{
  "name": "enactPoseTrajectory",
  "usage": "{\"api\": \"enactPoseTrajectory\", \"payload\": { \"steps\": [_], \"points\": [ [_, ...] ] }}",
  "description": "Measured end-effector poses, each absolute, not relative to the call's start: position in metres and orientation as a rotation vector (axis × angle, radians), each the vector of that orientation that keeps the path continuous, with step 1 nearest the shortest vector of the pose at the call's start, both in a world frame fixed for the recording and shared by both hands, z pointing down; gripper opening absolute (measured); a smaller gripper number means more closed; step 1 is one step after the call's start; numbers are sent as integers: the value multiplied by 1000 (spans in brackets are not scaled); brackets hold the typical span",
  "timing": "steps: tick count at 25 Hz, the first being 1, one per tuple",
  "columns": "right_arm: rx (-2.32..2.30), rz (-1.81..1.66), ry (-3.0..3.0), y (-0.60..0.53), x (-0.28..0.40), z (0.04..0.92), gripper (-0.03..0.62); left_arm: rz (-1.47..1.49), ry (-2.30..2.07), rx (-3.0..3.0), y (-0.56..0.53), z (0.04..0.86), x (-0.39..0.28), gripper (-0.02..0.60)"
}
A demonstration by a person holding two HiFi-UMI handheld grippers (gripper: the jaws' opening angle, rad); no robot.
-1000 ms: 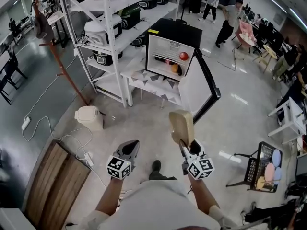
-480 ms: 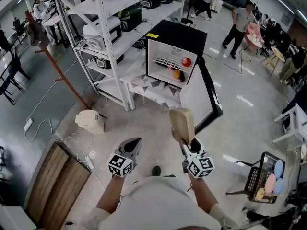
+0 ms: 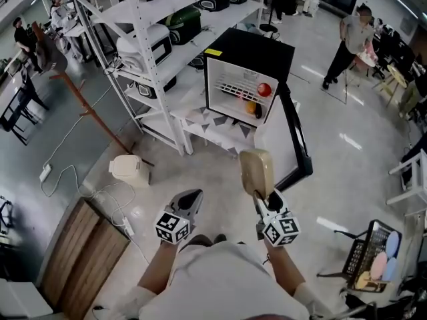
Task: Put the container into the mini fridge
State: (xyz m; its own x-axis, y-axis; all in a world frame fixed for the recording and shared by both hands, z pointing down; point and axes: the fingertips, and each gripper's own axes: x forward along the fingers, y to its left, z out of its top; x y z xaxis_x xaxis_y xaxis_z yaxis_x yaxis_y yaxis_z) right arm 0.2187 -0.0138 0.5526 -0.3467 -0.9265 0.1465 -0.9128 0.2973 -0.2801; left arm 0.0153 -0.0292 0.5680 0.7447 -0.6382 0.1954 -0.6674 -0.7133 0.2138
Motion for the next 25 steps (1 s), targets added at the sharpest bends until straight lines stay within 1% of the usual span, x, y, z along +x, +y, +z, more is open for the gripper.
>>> {"api": "enactPoseTrajectory", "payload": {
  "steps": [10, 19, 25],
  "points": [
    [-1796, -530, 2500, -52, 220, 564, 233, 150, -1011, 2656, -72, 575, 20, 5],
    [-1815, -551, 2518, -115, 200, 578, 233, 129, -947, 2673, -151, 579, 19, 5],
    [-1814, -623, 2494, -166, 193, 583, 233, 122, -900, 2664, -202, 584, 13, 5]
  ]
}}
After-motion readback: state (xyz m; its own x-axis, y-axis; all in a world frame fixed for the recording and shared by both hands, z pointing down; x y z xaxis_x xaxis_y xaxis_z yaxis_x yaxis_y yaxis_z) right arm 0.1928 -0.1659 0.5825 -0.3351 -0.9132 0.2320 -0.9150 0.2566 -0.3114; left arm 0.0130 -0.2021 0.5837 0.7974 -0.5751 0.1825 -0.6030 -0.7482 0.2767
